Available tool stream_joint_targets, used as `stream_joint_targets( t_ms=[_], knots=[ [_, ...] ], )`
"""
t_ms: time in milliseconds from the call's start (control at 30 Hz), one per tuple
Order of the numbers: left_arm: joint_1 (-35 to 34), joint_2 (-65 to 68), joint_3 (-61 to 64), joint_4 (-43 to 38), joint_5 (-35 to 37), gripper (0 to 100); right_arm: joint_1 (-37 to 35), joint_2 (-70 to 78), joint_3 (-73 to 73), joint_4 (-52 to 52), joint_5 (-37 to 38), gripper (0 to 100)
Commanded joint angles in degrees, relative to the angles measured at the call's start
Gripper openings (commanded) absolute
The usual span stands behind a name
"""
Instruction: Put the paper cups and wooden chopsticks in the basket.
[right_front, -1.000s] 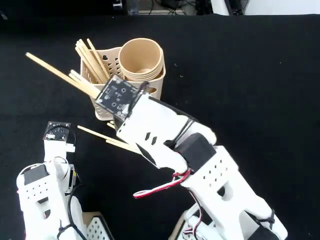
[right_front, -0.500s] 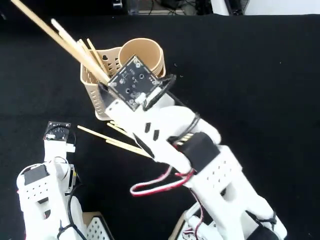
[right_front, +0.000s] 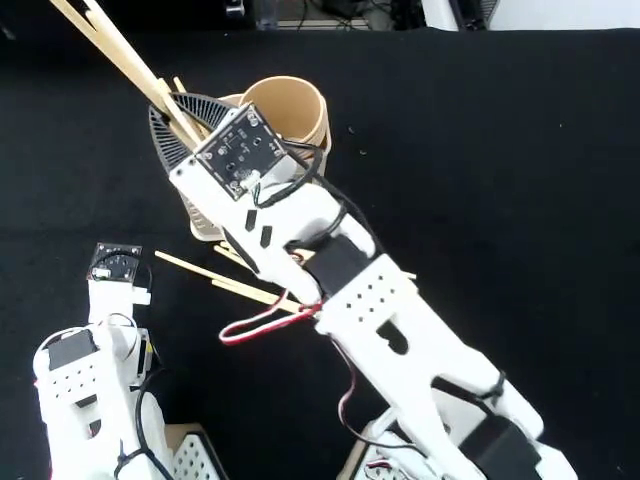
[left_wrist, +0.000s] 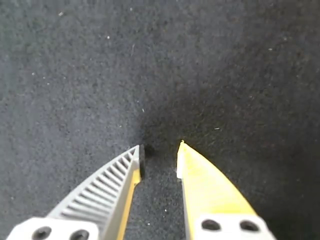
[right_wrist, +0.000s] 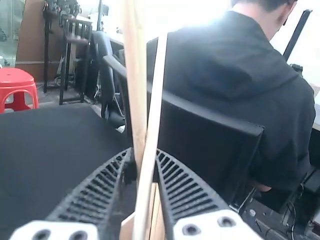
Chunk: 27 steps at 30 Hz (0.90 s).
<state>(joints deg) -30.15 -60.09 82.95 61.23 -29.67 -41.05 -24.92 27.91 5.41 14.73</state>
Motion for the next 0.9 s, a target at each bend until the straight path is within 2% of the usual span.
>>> stream_joint_targets(
  t_ms=[0,300,867],
  knots=[
    [1.01,-0.35,-0.04,-0.7,-0.18,14,-0.35,1.45,-0.4,-4.57,-0.35,1.2],
    [1.01,-0.35,-0.04,-0.7,-0.18,14,2.55,8.84,-0.4,-10.2,-0.44,1.2],
    [1.01,-0.35,0.04,-0.7,-0.18,14,4.31,18.86,-0.31,-7.38,-0.7,1.7]
  ],
)
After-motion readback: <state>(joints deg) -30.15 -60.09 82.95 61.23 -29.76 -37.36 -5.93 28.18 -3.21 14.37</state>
